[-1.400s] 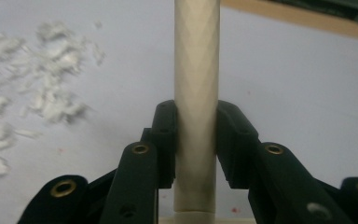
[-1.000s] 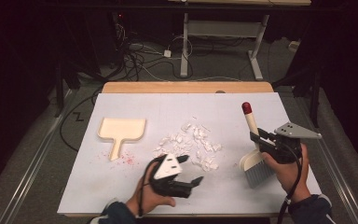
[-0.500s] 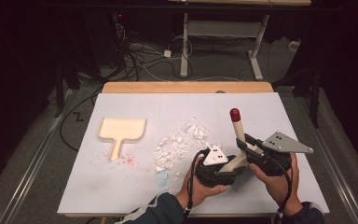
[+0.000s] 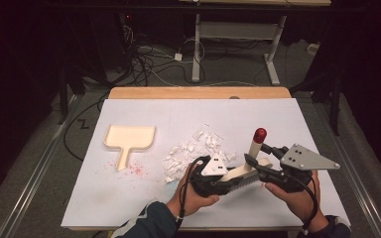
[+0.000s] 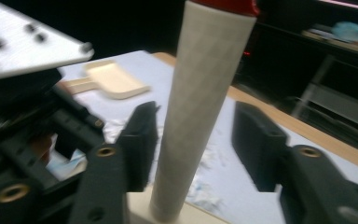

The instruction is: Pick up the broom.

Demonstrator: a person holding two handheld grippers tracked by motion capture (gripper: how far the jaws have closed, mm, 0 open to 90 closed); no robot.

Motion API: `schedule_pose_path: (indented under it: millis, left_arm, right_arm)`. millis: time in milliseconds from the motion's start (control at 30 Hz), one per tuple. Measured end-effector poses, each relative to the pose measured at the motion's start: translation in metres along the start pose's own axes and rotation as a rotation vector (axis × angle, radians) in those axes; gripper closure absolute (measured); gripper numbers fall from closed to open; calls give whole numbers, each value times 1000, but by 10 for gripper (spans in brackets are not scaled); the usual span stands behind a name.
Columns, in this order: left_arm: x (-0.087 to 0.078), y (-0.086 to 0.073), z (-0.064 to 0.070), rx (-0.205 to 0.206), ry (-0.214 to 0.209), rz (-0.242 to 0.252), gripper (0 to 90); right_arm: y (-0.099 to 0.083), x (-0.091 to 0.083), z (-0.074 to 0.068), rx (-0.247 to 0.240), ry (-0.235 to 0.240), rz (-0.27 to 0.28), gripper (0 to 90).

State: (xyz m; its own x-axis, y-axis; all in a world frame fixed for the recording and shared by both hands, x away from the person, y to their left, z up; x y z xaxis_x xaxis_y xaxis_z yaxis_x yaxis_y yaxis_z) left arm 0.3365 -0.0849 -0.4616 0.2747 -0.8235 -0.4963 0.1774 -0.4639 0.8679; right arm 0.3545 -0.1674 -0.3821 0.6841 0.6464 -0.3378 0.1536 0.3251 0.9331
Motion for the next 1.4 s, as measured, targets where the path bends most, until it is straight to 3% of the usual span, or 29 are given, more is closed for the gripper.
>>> schedule_pose_path:
  millis: [33,100,200,233,367,433,500,567,633,667,700,767,800,867,900,1000,1067,1100,1133,1167,1200,1233,1267,1300,1333,1367,1400]
  left_arm:
    - [-4,-2,-1,9,-4,-5,646]
    - [-18,-7,-3,34,-19,-16,646]
    - [-29,-12,-3,55,-39,-26,646]
    - [-29,-12,-3,55,-39,-26,646]
    - [-41,-19,3,90,-77,-44,647]
    - [-44,-25,6,104,-116,-61,647]
    - [-44,-27,8,108,-133,-61,647]
    - [-44,-28,8,113,-140,-63,646]
    - [-45,-28,11,121,-174,-61,646]
    - [-45,-30,12,140,-178,-73,645]
    - [-45,-30,12,140,-178,-73,642]
    - [-46,-31,13,150,-196,-57,627]
    - [-47,-30,11,160,-184,-48,599]
    - [-49,-29,12,168,-202,-28,586]
    - [-50,-29,11,187,-193,-19,574]
    - [-53,-31,8,203,-162,-23,529]
    - [-55,-33,3,234,-85,-44,477]
    - [-57,-33,2,231,-67,-38,477]
    - [-59,-33,-1,224,-40,-30,413]
    - [-62,-35,-11,212,71,-41,326]
    - [-62,-35,-11,212,71,-41,289]
    - [-65,-36,-14,208,103,-38,284]
    - [-72,-38,-20,194,167,-27,248]
    - [-72,-38,-20,194,167,-27,215]
    - [-76,-40,-23,189,188,-24,204]
    - [-87,-46,-29,189,249,-25,195]
    - [-92,-51,-32,181,272,-28,189]
  right_arm:
    - [0,0,0,0,0,0,507]
    - [-6,2,-9,-61,87,-28,438]
    - [-16,6,-14,-84,152,-70,374]
    - [-16,6,-14,-84,152,-70,374]
    - [-35,15,-22,-125,229,-148,325]
    - [-46,21,-33,-136,323,-199,321]
    - [-56,26,-40,-156,367,-245,313]
    - [-65,30,-48,-138,440,-278,415]
    - [-70,31,-51,-142,467,-295,406]
    - [-75,32,-58,-133,532,-306,512]
    - [-75,32,-58,-133,532,-306,512]
    - [-76,31,-63,-123,590,-305,583]
    - [-76,29,-64,-122,603,-307,616]
    - [-75,28,-65,-118,617,-309,639]
    - [-75,26,-67,-118,634,-308,658]
    - [-72,24,-68,-133,628,-311,676]
    - [-72,24,-65,-138,610,-315,677]
    - [-72,24,-65,-138,610,-315,677]
    - [-70,25,-59,-127,588,-309,676]
    - [-69,24,-56,-116,576,-303,677]
    - [-69,24,-56,-116,576,-303,677]
    - [-65,25,-45,-96,550,-284,677]
    - [-62,25,-40,-95,529,-276,677]
    - [-62,25,-40,-95,529,-276,677]
    - [-58,25,-30,-86,485,-264,677]
    - [-56,25,-25,-86,465,-262,677]
    - [-54,24,-21,-79,448,-260,677]
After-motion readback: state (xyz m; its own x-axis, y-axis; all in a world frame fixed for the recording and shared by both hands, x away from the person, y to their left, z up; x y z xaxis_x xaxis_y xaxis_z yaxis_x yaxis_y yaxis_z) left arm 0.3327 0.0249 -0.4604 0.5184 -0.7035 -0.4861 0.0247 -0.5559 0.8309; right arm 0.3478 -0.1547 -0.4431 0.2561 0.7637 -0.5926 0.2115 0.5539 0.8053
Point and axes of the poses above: each handheld gripper's, and its own axes: x roughly forward along the jaws, y roughly out of its top, z roughly to its right, the point moved 10 cm from there along x, roughly forward along the jaws, and after that the axes turned 3 degrees about x, right-handed, at the moved point
